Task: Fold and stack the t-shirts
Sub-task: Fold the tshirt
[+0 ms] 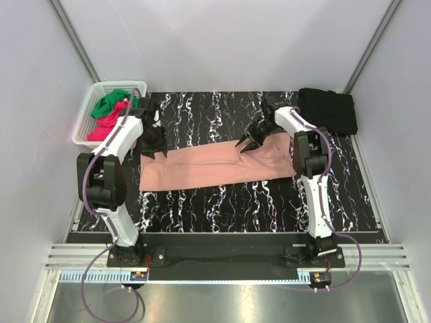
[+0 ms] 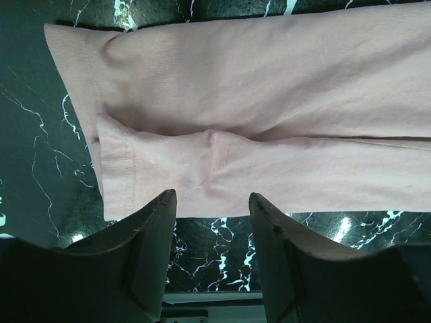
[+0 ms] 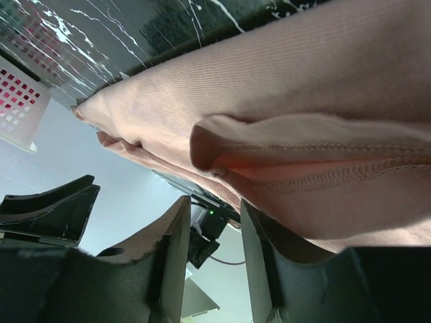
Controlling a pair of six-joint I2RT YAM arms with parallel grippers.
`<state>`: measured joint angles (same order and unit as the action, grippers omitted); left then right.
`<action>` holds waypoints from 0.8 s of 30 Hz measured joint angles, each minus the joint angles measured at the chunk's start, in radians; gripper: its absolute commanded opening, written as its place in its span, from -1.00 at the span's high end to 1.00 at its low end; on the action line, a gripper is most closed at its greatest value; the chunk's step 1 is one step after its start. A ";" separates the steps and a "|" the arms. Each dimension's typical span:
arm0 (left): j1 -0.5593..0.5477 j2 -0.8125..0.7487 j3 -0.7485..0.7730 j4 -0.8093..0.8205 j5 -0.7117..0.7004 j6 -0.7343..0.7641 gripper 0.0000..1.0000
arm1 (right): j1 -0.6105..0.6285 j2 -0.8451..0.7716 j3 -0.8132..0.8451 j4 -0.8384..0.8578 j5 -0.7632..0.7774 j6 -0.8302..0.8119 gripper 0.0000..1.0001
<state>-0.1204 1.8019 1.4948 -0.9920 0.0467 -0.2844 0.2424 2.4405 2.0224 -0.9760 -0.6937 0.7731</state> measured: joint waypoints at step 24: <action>0.000 -0.002 -0.032 0.013 0.008 0.001 -0.04 | -0.003 0.000 0.100 -0.119 0.275 -0.112 0.23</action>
<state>-0.1204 1.8000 1.4628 -0.9791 0.0544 -0.2836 0.2394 2.4401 2.1227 -1.0954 -0.4191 0.6609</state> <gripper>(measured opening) 0.519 0.386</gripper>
